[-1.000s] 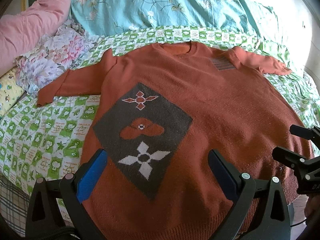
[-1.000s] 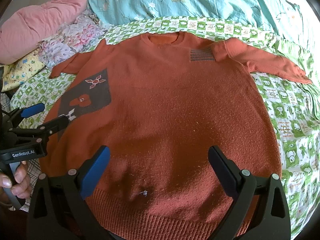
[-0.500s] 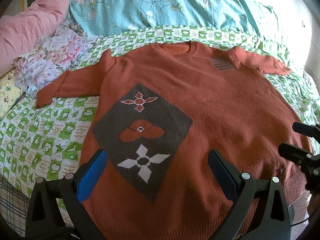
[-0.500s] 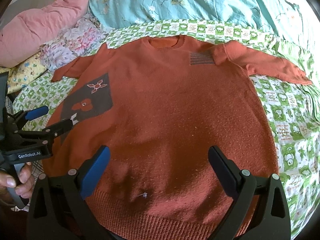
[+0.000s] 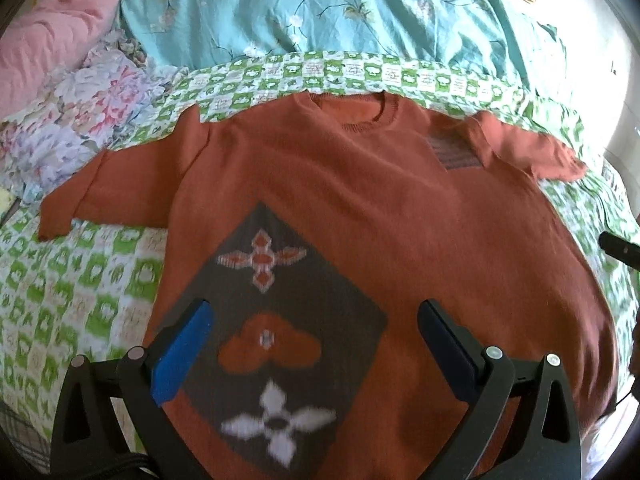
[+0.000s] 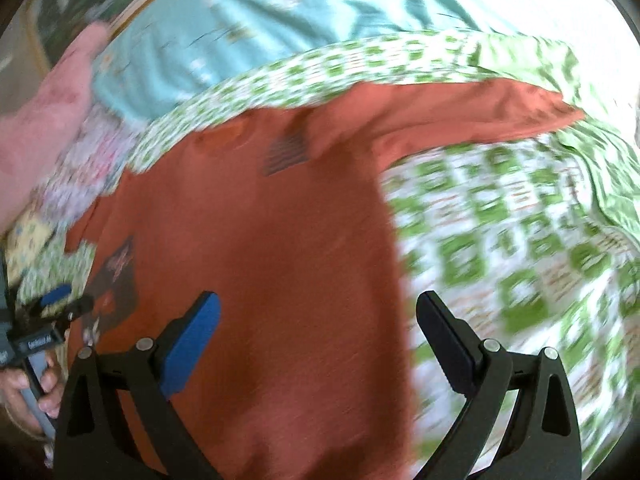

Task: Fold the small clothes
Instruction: 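Grasp the sweater sleeve with the right tool and lift it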

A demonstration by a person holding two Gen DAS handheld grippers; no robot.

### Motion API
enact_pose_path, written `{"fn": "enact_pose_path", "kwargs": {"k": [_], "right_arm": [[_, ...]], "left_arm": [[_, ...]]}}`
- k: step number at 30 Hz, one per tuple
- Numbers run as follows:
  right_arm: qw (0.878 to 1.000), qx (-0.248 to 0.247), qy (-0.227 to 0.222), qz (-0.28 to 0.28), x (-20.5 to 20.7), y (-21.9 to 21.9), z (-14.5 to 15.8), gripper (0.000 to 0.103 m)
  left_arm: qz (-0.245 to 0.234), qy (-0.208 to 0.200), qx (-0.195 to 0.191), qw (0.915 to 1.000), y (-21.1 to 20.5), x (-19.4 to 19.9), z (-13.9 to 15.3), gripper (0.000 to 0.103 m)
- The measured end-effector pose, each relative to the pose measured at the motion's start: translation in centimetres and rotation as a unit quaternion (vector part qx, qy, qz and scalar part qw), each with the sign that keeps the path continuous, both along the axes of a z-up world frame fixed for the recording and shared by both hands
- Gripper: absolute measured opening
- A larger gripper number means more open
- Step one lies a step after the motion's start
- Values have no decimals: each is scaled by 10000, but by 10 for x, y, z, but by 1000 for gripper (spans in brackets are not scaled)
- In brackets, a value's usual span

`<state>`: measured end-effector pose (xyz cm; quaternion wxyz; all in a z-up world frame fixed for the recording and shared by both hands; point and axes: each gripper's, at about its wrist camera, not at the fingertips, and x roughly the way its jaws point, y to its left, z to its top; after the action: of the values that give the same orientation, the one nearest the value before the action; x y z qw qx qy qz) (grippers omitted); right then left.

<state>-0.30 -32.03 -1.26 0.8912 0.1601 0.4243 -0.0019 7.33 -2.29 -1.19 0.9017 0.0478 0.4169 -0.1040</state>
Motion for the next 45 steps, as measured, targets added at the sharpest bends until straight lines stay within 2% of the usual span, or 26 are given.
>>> {"fn": "enact_pose_path", "kwargs": {"k": [6,14,19,23,24,27,28,31,36,40,42,45], "right_arm": [[9971,189,-41,-739,33,-84,2,97],[9791,249,-113,-2016,76,-213,4,74],[9668,487,-104,-2505,104,-286,-12,48],[9558,510,122,-2894,134,-334,-34,43],[9533,549,151,-2967,138,-343,-40,38],[9460,858,68,-3126,146,-366,-51,8],[9463,915,60,-3101,149,-368,-52,8],[9525,757,24,-2949,156,-355,-42,7],[9744,895,-368,-2030,164,-285,-3,7],[9856,1285,-652,-884,171,-183,27,7],[9853,1513,-698,-368,176,-133,32,7],[9762,2020,-646,464,191,-48,33,7]], "left_arm": [[-170,0,35,9998,-21,45,6,102],[-303,-135,123,9994,-52,95,13,102],[-256,-77,202,9994,-60,113,5,102],[-216,119,275,9993,-65,125,-12,102],[-213,149,276,9993,-66,127,-15,102],[-210,238,279,9991,-70,132,-23,102],[-218,267,269,9990,-71,133,-26,102],[-260,306,198,9990,-72,134,-31,102],[-336,303,-53,9990,-64,126,-29,102],[-370,322,-328,9983,-47,116,-23,102],[-349,309,-413,9981,-38,111,-20,102],[-364,259,-542,9975,-21,102,-13,102]]}}
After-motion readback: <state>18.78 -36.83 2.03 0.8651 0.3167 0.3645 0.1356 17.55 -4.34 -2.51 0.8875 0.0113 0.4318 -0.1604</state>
